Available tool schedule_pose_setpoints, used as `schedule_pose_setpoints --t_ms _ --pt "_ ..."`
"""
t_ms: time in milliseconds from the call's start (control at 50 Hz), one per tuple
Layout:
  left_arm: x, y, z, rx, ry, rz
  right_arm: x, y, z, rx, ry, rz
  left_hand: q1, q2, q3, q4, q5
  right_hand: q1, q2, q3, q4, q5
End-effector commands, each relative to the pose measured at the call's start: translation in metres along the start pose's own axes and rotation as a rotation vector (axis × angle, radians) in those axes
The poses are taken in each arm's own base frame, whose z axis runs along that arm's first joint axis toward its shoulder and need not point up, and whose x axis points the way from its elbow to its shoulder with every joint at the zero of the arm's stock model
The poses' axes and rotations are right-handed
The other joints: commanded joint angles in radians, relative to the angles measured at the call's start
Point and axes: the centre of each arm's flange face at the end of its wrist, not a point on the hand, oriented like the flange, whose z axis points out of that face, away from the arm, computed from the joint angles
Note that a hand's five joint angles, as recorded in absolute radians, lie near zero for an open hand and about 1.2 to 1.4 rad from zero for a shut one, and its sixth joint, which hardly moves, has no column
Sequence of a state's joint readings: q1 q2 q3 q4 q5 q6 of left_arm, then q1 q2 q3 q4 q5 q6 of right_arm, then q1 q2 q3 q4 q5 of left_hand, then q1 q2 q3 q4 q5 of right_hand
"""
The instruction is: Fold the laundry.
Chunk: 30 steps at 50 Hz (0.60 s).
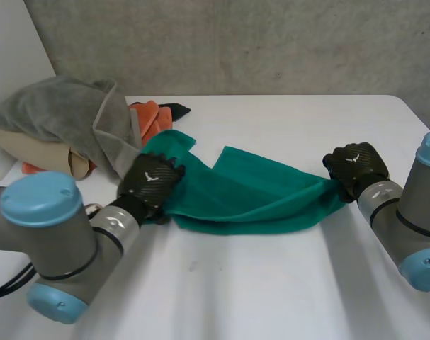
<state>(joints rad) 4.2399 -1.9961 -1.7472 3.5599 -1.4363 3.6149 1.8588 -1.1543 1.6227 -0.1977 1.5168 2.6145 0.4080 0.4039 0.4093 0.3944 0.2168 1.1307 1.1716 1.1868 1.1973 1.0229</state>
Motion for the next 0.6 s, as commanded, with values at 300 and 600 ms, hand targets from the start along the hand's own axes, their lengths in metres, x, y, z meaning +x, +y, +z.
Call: schedule_pose_setpoints --t_ms 300,600 --pt "-0.023 0.028 -0.006 -0.098 0.064 -0.281 -0.004 0.006 -0.004 -0.021 -0.012 0.005 0.052 0.056 0.051 0.066 0.069 0.266 0.225 0.209 0.199 0.199" --pt "-0.008 0.037 0.030 -0.090 0.081 -0.276 -0.005 0.008 -0.004 -0.026 -0.015 0.007 0.193 0.197 0.191 0.206 0.209 0.266 0.225 0.209 0.199 0.199"
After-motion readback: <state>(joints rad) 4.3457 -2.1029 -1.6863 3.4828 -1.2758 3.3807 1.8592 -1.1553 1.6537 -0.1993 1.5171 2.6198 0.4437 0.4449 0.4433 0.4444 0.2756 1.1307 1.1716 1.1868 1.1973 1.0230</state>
